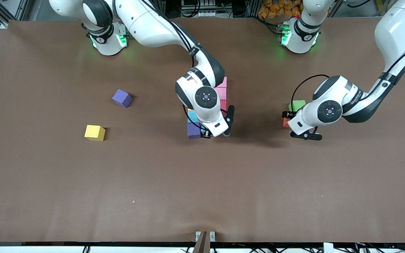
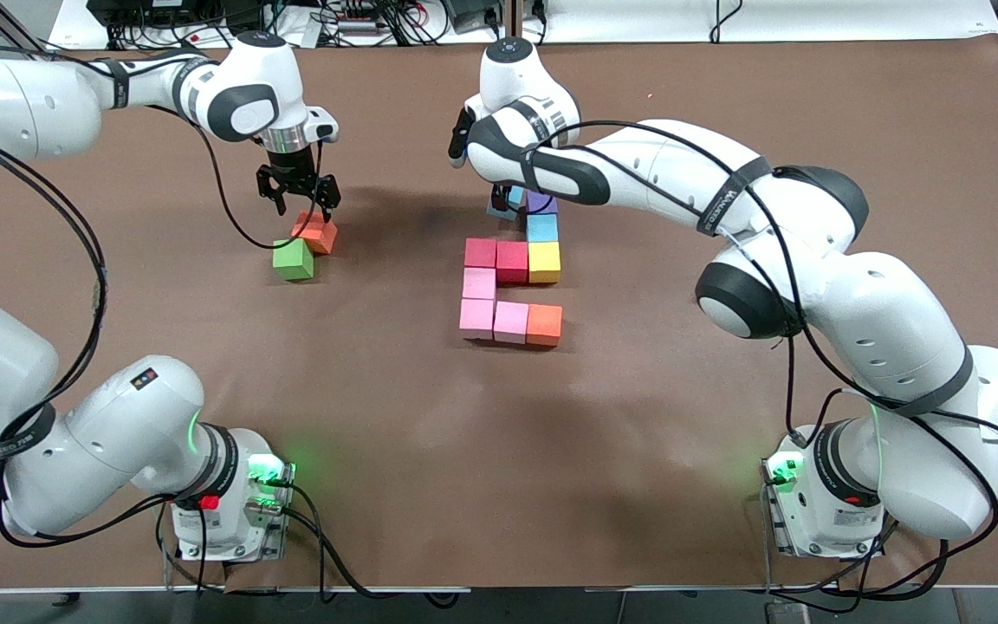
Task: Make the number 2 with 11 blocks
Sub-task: 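Grasp the orange cube beside the green cube with the left gripper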
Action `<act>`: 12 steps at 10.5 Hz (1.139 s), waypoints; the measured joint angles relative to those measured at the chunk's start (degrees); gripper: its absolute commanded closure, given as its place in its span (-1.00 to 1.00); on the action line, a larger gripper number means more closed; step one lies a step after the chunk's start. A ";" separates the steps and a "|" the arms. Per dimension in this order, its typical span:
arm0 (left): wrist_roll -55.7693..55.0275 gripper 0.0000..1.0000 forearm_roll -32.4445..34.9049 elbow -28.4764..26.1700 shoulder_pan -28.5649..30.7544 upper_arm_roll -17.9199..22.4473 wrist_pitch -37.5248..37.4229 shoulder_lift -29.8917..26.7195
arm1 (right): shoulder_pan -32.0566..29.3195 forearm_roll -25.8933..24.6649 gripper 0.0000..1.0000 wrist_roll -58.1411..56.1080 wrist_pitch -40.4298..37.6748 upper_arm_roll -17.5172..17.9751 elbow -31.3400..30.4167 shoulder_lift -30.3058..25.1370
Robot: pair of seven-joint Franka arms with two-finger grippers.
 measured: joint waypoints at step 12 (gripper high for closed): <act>-0.19 0.55 -0.09 -1.68 0.73 3.84 7.57 1.95 | 0.58 -3.54 0.19 -0.65 -0.06 0.05 1.74 3.93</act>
